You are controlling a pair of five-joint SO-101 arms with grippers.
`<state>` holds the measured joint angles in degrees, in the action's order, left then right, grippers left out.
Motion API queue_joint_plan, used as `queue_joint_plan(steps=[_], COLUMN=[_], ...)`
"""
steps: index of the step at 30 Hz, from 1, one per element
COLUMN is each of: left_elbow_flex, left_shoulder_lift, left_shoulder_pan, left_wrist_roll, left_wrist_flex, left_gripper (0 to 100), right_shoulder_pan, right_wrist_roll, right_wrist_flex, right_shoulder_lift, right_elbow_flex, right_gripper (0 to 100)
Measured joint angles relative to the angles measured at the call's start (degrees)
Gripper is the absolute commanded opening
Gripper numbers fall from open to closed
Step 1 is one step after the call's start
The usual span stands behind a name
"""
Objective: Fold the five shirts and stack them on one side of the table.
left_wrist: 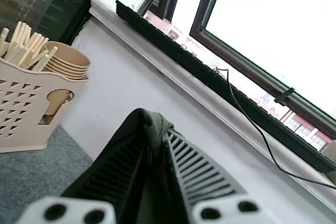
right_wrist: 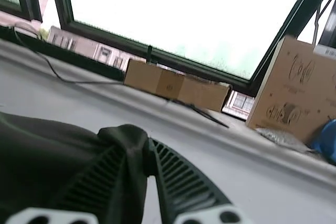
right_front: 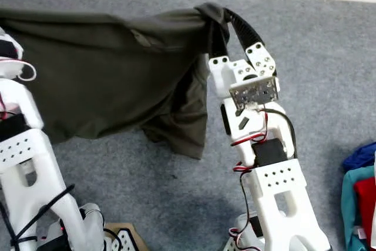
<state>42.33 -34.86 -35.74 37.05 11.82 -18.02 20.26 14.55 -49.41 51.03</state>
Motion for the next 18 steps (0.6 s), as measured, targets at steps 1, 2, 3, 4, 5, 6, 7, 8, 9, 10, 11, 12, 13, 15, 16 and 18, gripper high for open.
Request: queue_joint_plan(steps=[1, 2, 3, 4, 5, 6, 7, 8, 9, 10, 11, 12, 13, 15, 16, 18], left_elbow_flex=[1.3, 2.7, 4.0, 5.5, 7.0, 8.5, 10.0, 11.2, 12.6, 13.6, 14.8, 15.6, 16.5, 18.3, 19.3, 21.7], left_shoulder_lift=[0.0, 0.0, 0.0, 0.0, 0.0, 0.0, 0.0, 0.0, 0.0, 0.0, 0.0, 0.0, 0.0, 0.0, 0.0, 0.0], left_shoulder_pan=[0.0, 0.2, 0.6, 1.1, 1.5, 1.8, 2.0, 2.4, 2.7, 3.0, 3.3, 3.4, 3.5, 3.5, 3.5, 3.5], left_wrist_roll=[0.0, 0.0, 0.0, 0.0, 0.0, 0.0, 0.0, 0.0, 0.0, 0.0, 0.0, 0.0, 0.0, 0.0, 0.0, 0.0], left_wrist_flex=[1.9, 3.6, 5.0, 6.3, 7.6, 8.7, 9.8, 11.1, 12.1, 13.2, 14.0, 14.6, 15.0, 15.3, 15.3, 15.3], left_gripper=[1, 1, 1, 1, 1, 1, 1, 1, 1, 1, 1, 1, 1, 1, 1, 1], right_shoulder_pan=[0.2, 0.3, 0.4, 0.4, 0.5, 0.5, 0.5, 0.5, 0.5, 0.5, 0.5, 0.5, 0.5, 0.5, 0.5, 0.5], right_wrist_roll=[0.0, 0.0, 0.0, 0.0, 0.0, 0.0, 0.0, 0.0, 0.0, 0.0, 0.0, 0.0, 0.0, 0.0, 0.0, 0.0], right_wrist_flex=[0.0, 0.0, 0.1, 0.1, 0.1, 0.1, 0.1, 0.1, 0.1, 0.1, 0.1, 0.1, 0.1, 0.1, 0.1, 0.1], right_shoulder_lift=[0.0, 0.0, 0.0, -0.2, -0.2, -0.1, -0.1, -0.1, -0.1, -0.1, -0.1, -0.1, -0.1, -0.1, -0.1, -0.1], right_elbow_flex=[0.3, 0.3, 0.8, 1.8, 3.1, 4.6, 6.0, 7.5, 8.7, 9.9, 11.2, 12.3, 13.3, 15.0, 16.2, 18.6], right_gripper=[0.7, 0.7, 0.7, 0.7, 0.7, 0.7, 0.7, 0.7, 0.7, 0.7, 0.7, 0.7, 0.7, 0.7, 0.7, 0.7])
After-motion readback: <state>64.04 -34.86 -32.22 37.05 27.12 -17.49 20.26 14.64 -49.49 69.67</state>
